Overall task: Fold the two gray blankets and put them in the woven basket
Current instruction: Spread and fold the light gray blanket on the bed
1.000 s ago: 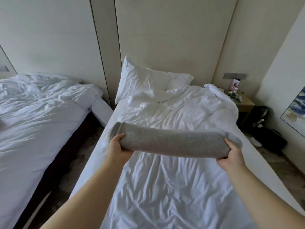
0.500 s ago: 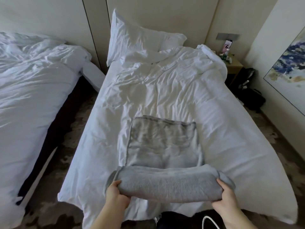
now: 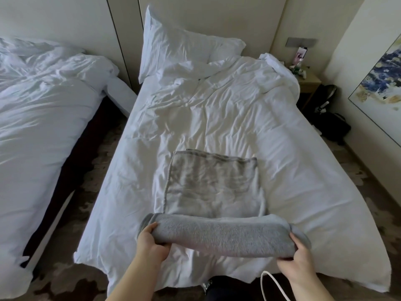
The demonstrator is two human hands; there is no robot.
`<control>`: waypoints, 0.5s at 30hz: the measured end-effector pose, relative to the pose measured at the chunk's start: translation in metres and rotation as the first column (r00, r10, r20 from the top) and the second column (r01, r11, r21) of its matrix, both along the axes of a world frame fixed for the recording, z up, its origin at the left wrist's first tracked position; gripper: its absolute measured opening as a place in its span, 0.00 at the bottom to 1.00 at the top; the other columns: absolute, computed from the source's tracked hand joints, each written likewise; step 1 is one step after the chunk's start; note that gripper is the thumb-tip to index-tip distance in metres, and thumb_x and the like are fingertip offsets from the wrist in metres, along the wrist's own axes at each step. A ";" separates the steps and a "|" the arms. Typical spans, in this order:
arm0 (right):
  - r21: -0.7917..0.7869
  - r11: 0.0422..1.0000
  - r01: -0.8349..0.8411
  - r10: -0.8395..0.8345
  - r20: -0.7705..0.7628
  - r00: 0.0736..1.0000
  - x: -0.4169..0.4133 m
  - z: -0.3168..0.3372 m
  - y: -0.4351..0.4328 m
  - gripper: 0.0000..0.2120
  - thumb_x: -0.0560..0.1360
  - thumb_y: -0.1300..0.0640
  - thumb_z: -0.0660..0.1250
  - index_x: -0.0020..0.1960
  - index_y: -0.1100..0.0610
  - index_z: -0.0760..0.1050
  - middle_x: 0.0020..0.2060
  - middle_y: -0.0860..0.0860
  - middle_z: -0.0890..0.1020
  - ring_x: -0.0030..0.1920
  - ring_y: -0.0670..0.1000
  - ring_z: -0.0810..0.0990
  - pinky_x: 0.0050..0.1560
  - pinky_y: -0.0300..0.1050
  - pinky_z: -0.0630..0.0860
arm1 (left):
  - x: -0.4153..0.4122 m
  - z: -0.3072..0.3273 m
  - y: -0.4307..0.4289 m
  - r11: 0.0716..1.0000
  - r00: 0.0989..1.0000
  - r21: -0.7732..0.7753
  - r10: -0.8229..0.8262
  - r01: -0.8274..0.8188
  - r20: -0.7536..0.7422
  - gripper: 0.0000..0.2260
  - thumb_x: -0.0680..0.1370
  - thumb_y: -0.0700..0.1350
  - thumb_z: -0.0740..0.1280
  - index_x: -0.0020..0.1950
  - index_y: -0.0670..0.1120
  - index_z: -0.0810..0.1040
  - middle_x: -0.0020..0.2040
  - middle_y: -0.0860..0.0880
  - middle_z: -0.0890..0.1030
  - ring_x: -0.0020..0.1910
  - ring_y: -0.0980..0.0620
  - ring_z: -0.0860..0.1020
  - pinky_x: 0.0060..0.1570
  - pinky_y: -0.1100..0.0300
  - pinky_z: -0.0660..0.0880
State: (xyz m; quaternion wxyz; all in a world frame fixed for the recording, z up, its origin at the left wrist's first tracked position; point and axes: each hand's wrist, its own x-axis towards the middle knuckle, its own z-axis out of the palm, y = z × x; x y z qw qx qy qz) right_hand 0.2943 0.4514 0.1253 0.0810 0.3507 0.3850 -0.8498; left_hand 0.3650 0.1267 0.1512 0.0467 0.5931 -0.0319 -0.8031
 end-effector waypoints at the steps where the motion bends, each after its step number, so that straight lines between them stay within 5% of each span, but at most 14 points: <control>1: 0.006 1.000 0.013 -0.014 0.050 0.999 -0.011 0.001 -0.003 0.07 0.74 0.56 0.64 0.49 0.52 0.80 0.43 0.53 0.83 0.39 0.51 0.85 0.37 0.44 0.81 | -0.012 -0.001 -0.003 1.000 1.000 -0.004 0.009 -0.009 -0.008 0.23 0.71 0.38 0.70 0.65 0.44 0.73 0.61 0.43 0.76 0.46 0.40 0.77 0.45 0.51 0.76; 3: -0.041 0.998 0.036 -0.030 0.150 0.988 -0.039 0.005 -0.010 0.10 0.69 0.56 0.70 0.50 0.54 0.78 0.44 0.53 0.84 0.45 0.51 0.84 0.43 0.45 0.80 | -0.037 -0.002 -0.010 1.000 1.000 -0.007 0.017 -0.017 -0.011 0.22 0.72 0.39 0.71 0.66 0.44 0.73 0.64 0.42 0.75 0.54 0.41 0.76 0.51 0.52 0.76; 6: -0.054 0.992 0.118 -0.103 0.231 0.968 -0.086 0.014 -0.022 0.04 0.77 0.57 0.64 0.49 0.53 0.77 0.51 0.50 0.81 0.51 0.50 0.80 0.49 0.45 0.77 | -0.079 -0.005 -0.019 0.998 0.997 -0.001 0.055 -0.056 -0.053 0.22 0.73 0.42 0.71 0.66 0.45 0.73 0.64 0.43 0.73 0.60 0.42 0.74 0.54 0.51 0.76; 10: -0.090 0.987 0.134 -0.111 0.225 0.968 -0.149 0.001 -0.036 0.21 0.80 0.52 0.60 0.71 0.58 0.68 0.63 0.57 0.76 0.65 0.56 0.74 0.61 0.54 0.72 | -0.131 -0.022 -0.038 0.986 0.979 -0.153 0.030 -0.062 -0.199 0.23 0.77 0.49 0.63 0.72 0.49 0.66 0.65 0.43 0.69 0.69 0.41 0.68 0.67 0.45 0.65; 13: -0.066 0.997 -0.029 0.048 0.300 0.953 -0.185 -0.030 -0.044 0.31 0.80 0.48 0.59 0.76 0.61 0.55 0.75 0.58 0.61 0.76 0.56 0.59 0.73 0.56 0.56 | -0.157 -0.050 -0.043 0.890 0.941 -0.347 -0.334 0.295 -0.055 0.12 0.79 0.51 0.59 0.59 0.49 0.74 0.55 0.46 0.71 0.53 0.45 0.75 0.52 0.50 0.71; 15: -0.028 0.986 -0.165 0.163 0.388 0.907 -0.198 -0.052 -0.052 0.34 0.80 0.47 0.58 0.78 0.60 0.48 0.77 0.58 0.53 0.77 0.55 0.51 0.74 0.55 0.49 | -0.166 -0.075 -0.042 0.721 0.804 -0.371 -0.577 0.585 0.145 0.10 0.79 0.49 0.60 0.56 0.47 0.75 0.51 0.46 0.75 0.47 0.47 0.75 0.47 0.53 0.70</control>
